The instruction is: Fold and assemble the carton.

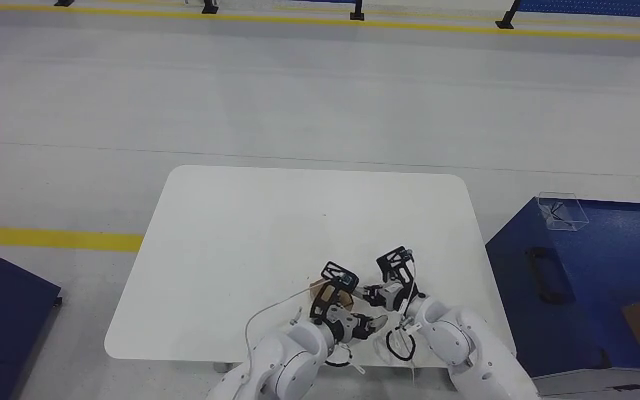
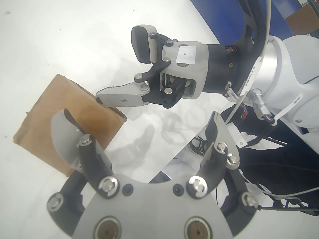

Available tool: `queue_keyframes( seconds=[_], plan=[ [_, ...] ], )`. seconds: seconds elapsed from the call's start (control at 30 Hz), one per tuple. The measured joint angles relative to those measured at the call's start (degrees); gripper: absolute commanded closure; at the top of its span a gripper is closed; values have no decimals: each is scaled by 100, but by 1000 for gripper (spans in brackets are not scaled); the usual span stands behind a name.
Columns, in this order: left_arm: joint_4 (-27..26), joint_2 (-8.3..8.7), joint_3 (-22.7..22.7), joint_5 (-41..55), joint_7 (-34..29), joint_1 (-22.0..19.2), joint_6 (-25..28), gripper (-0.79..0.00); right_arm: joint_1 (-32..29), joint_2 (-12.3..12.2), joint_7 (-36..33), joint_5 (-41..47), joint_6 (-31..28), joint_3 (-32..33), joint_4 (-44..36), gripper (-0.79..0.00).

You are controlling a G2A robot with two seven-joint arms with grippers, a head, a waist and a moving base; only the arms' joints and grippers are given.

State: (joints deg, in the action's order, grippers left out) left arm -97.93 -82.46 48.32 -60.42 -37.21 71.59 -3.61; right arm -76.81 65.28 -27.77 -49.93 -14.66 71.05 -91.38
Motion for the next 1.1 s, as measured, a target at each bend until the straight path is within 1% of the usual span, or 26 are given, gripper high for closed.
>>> queue_keyframes(
  seconds=[0.13,0.27,0.47,0.73,0.9,1.03,1.1],
  plan=[
    [20,-12,-16,7,19,-24,-33,-785,116,34,-22,19,285,-77,31,-785],
    [-2,-10,-9,-26,18,-11,-33,-785,203,56,-38,98,371,-123,43,-785],
    [-60,9,41,-74,-7,58,-11,-785,300,84,-15,-149,500,-272,177,-785],
    [-118,30,94,-94,-72,117,37,-785,350,103,-25,-214,461,-349,287,-785],
    [-52,-6,25,-33,-45,12,-20,-785,296,115,113,124,602,-204,89,-785],
    [21,-4,48,-38,-24,11,-22,-785,165,85,-58,204,377,-125,-105,-785],
    [50,4,68,-62,-5,31,13,-785,88,65,-165,64,280,-118,-176,-785]
  ],
)
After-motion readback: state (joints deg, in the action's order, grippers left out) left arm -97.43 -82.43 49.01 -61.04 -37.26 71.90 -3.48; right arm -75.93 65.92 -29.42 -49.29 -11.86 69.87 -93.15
